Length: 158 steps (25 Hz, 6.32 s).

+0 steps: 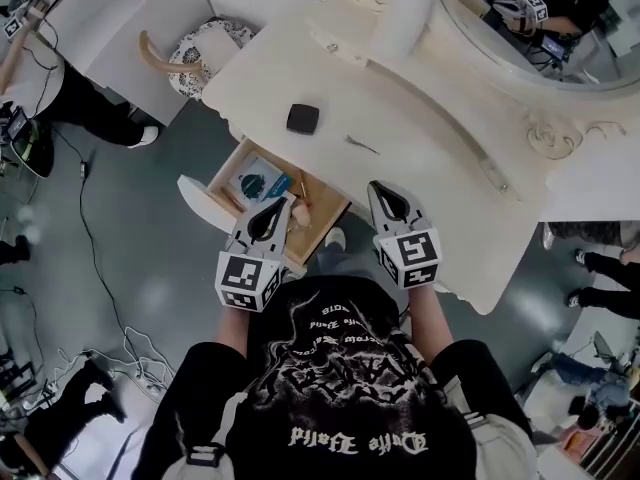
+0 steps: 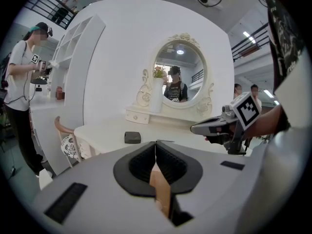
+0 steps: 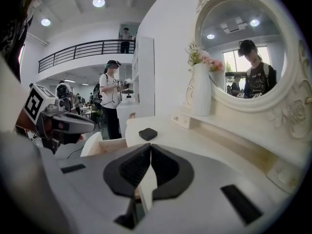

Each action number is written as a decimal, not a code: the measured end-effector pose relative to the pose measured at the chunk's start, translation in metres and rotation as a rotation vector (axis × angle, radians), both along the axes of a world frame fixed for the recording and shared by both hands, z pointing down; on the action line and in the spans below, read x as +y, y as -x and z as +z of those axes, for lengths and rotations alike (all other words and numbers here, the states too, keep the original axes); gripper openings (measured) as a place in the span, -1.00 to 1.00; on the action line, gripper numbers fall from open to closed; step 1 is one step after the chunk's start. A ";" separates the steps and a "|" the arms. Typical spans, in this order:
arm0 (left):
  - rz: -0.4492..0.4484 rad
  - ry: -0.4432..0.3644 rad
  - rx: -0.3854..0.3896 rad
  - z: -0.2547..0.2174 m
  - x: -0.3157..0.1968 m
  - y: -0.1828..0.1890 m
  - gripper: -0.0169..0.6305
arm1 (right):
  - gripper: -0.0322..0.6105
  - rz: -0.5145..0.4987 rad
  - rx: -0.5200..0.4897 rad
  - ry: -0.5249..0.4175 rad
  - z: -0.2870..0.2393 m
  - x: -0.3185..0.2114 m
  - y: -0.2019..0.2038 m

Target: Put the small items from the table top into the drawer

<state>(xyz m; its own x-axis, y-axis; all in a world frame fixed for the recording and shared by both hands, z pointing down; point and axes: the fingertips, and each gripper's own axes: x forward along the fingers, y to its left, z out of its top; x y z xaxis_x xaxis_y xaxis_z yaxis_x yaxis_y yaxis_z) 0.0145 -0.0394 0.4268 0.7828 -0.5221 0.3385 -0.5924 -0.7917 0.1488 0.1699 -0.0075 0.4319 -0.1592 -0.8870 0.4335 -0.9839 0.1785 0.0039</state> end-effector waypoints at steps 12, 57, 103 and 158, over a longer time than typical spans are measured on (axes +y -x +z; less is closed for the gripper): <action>-0.120 0.007 -0.012 0.005 -0.006 -0.005 -0.90 | -0.86 -0.168 0.054 0.023 0.003 -0.049 -0.015; -0.321 0.062 -0.074 0.018 -0.017 0.025 -0.90 | -0.56 -0.348 0.159 0.312 0.092 -0.111 -0.024; -0.405 0.077 -0.066 0.021 -0.024 0.058 -0.90 | -0.81 -0.367 0.132 0.266 0.073 -0.104 0.005; -0.361 0.125 -0.047 0.034 -0.036 0.123 -0.90 | -0.81 -0.358 0.077 0.385 0.136 -0.081 0.150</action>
